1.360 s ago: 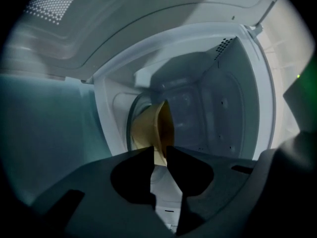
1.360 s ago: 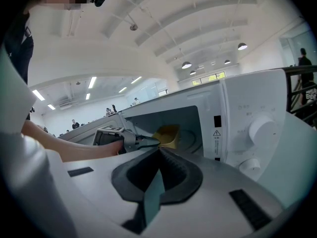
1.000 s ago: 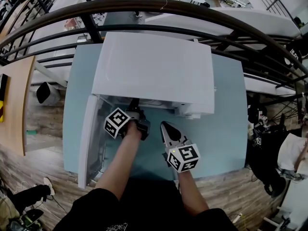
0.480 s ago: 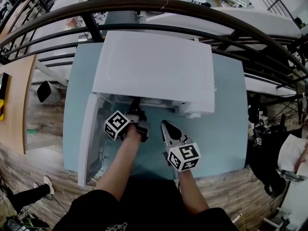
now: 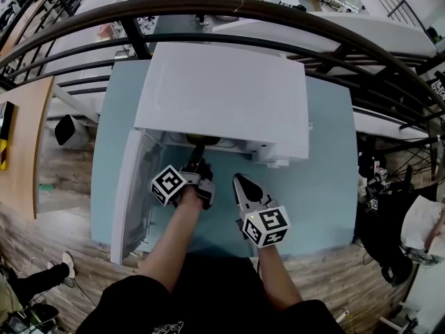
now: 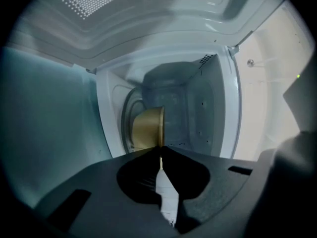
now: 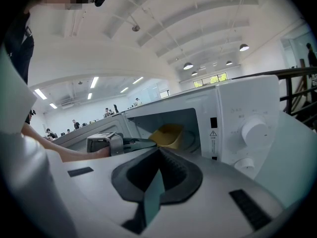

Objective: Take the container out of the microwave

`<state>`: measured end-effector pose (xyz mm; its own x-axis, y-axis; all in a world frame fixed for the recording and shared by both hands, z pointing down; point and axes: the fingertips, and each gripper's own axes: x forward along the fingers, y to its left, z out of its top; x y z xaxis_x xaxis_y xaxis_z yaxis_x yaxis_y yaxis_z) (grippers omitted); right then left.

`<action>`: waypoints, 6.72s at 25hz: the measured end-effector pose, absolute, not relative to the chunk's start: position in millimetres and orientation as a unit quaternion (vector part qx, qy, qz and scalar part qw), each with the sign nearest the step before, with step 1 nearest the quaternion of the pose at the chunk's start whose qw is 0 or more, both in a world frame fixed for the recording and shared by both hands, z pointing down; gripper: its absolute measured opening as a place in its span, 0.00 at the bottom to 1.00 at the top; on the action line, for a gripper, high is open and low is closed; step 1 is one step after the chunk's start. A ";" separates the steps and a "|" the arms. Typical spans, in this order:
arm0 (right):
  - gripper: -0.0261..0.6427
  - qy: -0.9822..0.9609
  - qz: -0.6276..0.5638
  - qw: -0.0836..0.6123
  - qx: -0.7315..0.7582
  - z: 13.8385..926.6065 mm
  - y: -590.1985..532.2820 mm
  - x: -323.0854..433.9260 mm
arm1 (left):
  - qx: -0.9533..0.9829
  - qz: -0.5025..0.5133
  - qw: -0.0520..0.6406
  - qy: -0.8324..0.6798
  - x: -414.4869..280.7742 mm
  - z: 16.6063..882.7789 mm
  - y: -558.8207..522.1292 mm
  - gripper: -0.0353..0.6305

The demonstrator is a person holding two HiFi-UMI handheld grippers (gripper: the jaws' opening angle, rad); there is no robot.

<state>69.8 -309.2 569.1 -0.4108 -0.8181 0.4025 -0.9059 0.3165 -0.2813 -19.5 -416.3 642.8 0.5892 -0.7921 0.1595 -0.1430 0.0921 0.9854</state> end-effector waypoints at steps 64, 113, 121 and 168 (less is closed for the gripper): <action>0.05 -0.846 0.217 0.100 0.476 567.8 -169.8 58.1 | 0.636 -0.275 0.610 -0.385 -41.2 638.0 -235.4 0.09; 0.05 -0.837 0.259 0.137 0.463 619.5 -108.6 76.5 | 0.562 -0.260 0.675 -0.401 -44.4 725.4 -162.9 0.09; 0.05 -0.835 0.261 0.138 0.465 621.2 -104.2 79.6 | 0.551 -0.260 0.683 -0.403 -44.6 730.4 -162.1 0.09; 0.05 -0.866 0.186 0.050 0.461 508.9 -74.5 66.8 | 0.845 -0.031 0.343 -0.409 -58.0 519.6 -103.0 0.06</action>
<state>66.8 -74.5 508.9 -0.5704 -0.7801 0.2571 -0.8170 0.5064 -0.2759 -58.0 -103.0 519.6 0.6628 -0.7130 0.2285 -0.6709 -0.4301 0.6041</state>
